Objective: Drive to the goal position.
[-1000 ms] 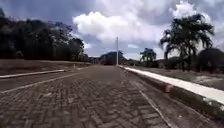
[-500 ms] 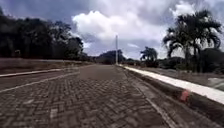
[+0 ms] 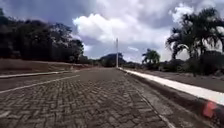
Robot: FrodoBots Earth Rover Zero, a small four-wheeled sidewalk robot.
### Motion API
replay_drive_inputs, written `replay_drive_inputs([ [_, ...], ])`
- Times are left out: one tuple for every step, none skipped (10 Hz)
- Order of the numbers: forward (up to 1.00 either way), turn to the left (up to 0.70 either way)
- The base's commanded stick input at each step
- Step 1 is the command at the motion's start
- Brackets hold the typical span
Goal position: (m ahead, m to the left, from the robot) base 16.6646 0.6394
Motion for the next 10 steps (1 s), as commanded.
replay_drive_inputs([
  [1.00,0.00],
  [1.00,0.00],
  [1.00,0.00],
  [1.00,0.00],
  [1.00,0.00],
  [1.00,0.00],
  [1.00,0.00],
  [1.00,0.00],
  [1.00,0.00],
  [1.00,0.00],
])
